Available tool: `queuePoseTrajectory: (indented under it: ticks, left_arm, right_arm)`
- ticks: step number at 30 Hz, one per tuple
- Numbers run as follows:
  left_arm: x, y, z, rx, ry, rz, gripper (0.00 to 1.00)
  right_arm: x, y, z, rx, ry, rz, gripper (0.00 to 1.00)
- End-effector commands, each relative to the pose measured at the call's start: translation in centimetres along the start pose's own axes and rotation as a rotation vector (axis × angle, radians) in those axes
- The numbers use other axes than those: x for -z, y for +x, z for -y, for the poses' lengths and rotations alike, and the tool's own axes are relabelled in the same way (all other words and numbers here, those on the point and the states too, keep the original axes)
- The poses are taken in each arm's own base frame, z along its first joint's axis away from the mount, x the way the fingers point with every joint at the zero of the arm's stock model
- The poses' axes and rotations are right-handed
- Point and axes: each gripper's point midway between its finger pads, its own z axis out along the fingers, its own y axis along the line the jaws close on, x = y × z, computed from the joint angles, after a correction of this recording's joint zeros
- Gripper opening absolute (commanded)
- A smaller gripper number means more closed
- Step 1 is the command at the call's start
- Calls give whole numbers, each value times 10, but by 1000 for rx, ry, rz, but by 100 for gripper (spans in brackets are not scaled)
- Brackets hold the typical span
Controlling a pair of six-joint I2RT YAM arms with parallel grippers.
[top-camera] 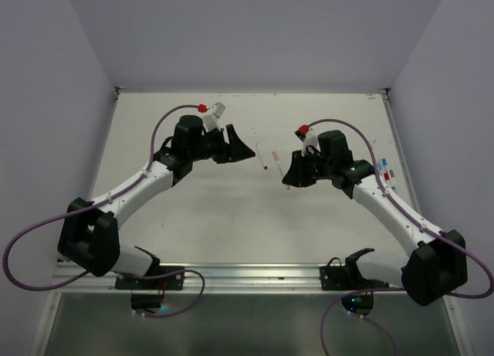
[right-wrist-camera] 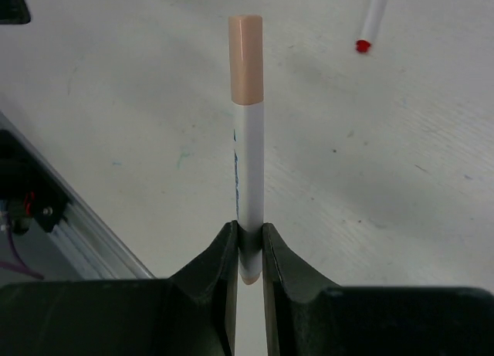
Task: Open the pen caps
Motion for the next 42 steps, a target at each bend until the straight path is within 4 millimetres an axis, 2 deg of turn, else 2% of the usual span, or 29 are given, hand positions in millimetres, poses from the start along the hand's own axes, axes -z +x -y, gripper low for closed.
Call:
queuePoseTrajectory:
  ticks: [1, 4, 13, 23, 28, 31, 32, 36, 37, 38, 40, 42]
  left_arm:
    - [2, -12, 38, -2, 167, 20, 65]
    - [0, -12, 38, 18, 172, 30, 64]
    - [-10, 3, 48, 43, 175, 12, 61]
    - [-12, 2, 45, 42, 144, 18, 49]
    - [-11, 0, 42, 42, 126, 30, 47]
    - [-11, -2, 41, 47, 118, 41, 41]
    - [-11, -2, 42, 45, 119, 43, 36]
    - [-10, -2, 42, 50, 121, 44, 25]
    - [-10, -2, 43, 50, 120, 46, 20]
    - [-10, -2, 42, 52, 118, 44, 4]
    - [-9, -2, 41, 53, 115, 45, 0]
    - [-9, 0, 42, 59, 120, 40, 0]
  right_arm:
    - [-1, -15, -47, 36, -173, 39, 0]
    - [-3, -19, -64, 58, -204, 46, 0]
    - [-13, -33, -94, 84, -264, 68, 0]
    - [-13, -35, -102, 88, -278, 75, 0]
    - [-9, -29, -101, 91, -276, 73, 0]
    - [-7, -27, -101, 92, -271, 74, 0]
    - [-7, -26, -100, 89, -266, 74, 0]
    - [-6, -24, -102, 89, -269, 71, 0]
    - [-6, -23, -103, 91, -273, 69, 0]
    - [-6, -24, -104, 94, -274, 73, 0]
    - [-6, -26, -108, 105, -287, 74, 0]
    - [-8, -29, -110, 107, -285, 76, 30]
